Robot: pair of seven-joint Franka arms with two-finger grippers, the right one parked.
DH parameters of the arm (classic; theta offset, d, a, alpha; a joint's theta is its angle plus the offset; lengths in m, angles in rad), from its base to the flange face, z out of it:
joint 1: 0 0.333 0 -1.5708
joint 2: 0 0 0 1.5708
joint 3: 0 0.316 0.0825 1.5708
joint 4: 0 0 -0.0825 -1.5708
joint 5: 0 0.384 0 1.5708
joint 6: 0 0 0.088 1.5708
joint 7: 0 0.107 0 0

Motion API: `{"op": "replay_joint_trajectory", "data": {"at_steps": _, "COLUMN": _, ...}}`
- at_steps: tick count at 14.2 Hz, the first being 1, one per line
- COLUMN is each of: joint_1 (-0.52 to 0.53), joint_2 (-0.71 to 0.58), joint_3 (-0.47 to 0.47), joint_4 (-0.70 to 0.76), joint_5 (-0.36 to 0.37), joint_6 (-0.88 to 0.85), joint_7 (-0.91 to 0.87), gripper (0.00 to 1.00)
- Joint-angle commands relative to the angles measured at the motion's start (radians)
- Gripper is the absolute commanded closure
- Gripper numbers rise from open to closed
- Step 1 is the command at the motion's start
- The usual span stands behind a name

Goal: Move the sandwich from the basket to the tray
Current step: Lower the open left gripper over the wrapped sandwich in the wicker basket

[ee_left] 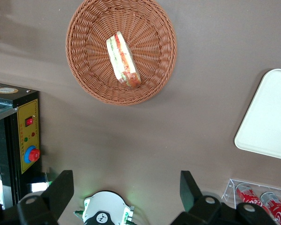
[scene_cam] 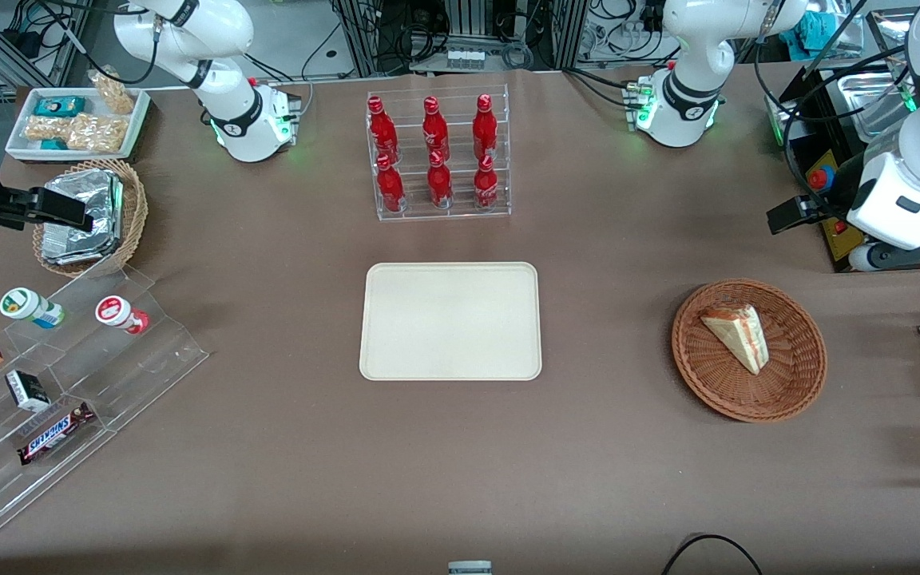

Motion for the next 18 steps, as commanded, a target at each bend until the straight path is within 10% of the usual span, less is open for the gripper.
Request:
{"op": "replay_joint_trajectory", "data": {"at_steps": 1, "joint_1": -0.016, "joint_2": 0.005, "joint_3": 0.017, "joint_4": 0.013, "joint_5": -0.012, "joint_6": 0.003, "joint_7": 0.005, "gripper": 0.0}}
{"op": "replay_joint_trajectory", "data": {"at_steps": 12, "joint_1": 0.007, "joint_2": 0.106, "joint_3": 0.034, "joint_4": -0.01, "joint_5": -0.004, "joint_6": 0.008, "joint_7": 0.002, "gripper": 0.0}}
{"op": "replay_joint_trajectory", "data": {"at_steps": 18, "joint_1": 0.068, "joint_2": 0.091, "joint_3": 0.042, "joint_4": -0.361, "joint_5": 0.004, "joint_6": 0.421, "joint_7": 0.003, "gripper": 0.0}}
